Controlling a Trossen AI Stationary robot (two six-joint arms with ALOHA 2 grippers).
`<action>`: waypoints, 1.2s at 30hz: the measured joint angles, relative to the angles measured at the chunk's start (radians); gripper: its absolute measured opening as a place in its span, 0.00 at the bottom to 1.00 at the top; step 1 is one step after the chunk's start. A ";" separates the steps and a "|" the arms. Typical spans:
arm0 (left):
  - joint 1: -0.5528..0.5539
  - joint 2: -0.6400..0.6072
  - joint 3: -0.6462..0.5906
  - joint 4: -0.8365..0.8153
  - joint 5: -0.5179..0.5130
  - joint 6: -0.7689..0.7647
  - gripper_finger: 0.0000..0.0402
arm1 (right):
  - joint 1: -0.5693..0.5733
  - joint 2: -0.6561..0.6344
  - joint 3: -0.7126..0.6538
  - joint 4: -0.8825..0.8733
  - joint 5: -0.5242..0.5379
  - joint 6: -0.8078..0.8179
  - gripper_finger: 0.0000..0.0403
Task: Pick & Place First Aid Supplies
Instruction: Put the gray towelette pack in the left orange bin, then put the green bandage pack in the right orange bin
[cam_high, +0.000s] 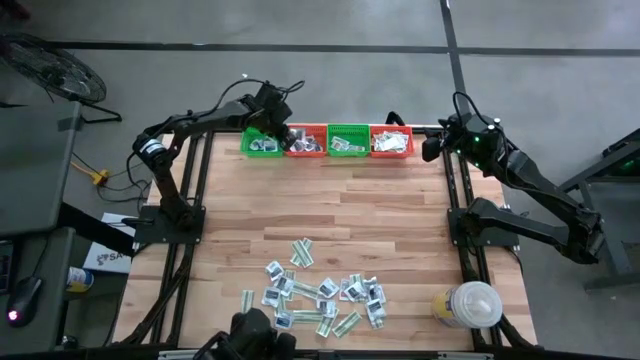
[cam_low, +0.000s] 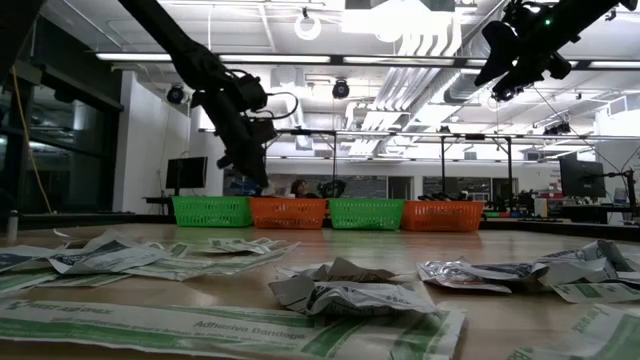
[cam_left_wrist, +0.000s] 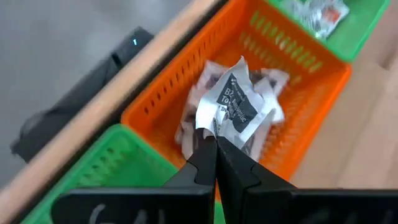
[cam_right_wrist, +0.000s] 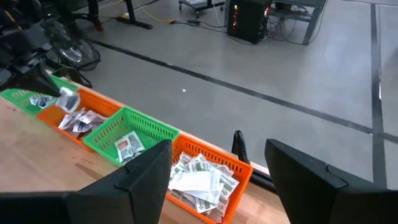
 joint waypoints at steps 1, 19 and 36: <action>0.000 0.000 0.000 -0.001 0.000 -0.008 0.00 | 0.000 0.000 0.000 0.000 0.001 0.004 0.62; -0.008 0.000 0.000 0.010 0.031 -0.038 0.13 | 0.000 0.000 0.000 0.000 0.005 0.006 0.62; -0.082 -0.132 0.000 -0.169 0.178 0.360 0.22 | 0.000 0.001 0.000 -0.001 -0.064 0.006 0.62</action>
